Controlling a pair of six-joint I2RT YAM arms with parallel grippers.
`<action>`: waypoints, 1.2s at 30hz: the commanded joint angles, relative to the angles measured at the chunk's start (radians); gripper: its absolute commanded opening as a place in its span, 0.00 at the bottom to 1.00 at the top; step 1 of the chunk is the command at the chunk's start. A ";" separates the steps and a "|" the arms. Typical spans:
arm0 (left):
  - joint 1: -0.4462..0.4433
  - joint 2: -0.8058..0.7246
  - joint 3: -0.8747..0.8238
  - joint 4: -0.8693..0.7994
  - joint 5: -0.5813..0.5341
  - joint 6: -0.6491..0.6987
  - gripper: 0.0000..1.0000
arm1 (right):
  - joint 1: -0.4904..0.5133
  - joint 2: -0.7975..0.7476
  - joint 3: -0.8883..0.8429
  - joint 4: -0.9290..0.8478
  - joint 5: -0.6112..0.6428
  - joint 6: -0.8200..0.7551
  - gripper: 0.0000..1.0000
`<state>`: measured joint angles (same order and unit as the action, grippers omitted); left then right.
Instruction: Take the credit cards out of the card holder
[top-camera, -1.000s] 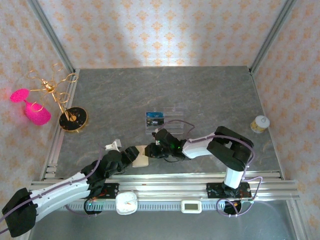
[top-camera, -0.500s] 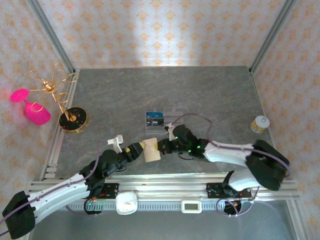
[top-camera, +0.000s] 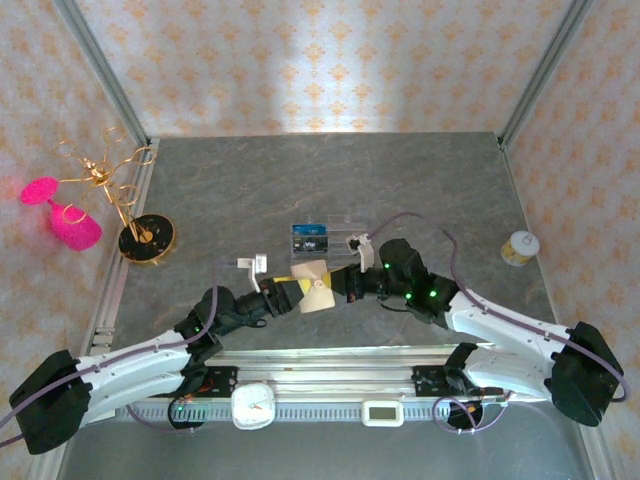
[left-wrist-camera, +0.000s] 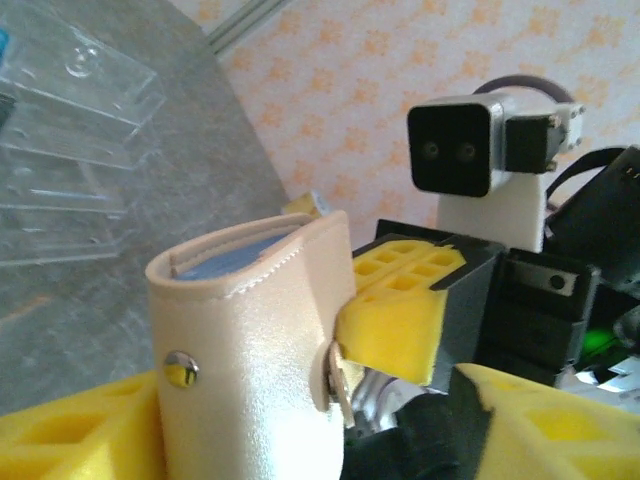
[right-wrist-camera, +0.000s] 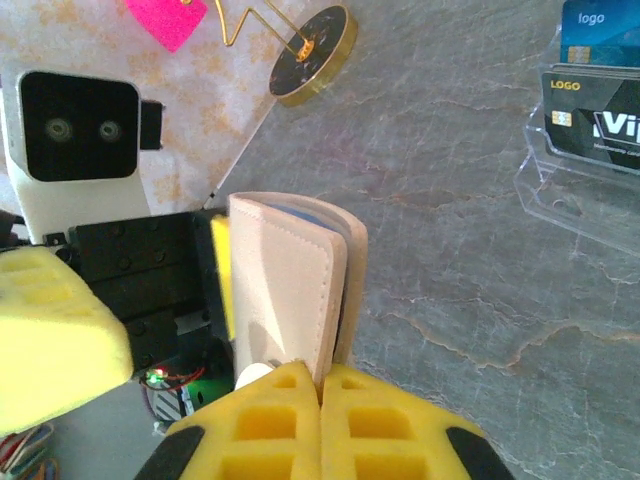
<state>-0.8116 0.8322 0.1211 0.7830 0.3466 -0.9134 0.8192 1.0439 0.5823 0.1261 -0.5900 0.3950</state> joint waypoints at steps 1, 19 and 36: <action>-0.011 0.023 0.018 0.199 0.105 -0.007 0.62 | -0.024 -0.004 0.054 0.034 0.045 0.043 0.00; -0.040 -0.027 0.157 -0.217 -0.184 0.101 0.00 | -0.013 -0.010 0.191 -0.085 0.277 0.134 0.51; -0.117 0.009 0.267 -0.399 -0.394 0.150 0.00 | 0.237 0.175 0.385 -0.341 0.719 0.102 0.59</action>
<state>-0.9176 0.8513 0.3466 0.3737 -0.0154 -0.7834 1.0428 1.1847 0.9348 -0.1360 0.0383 0.5117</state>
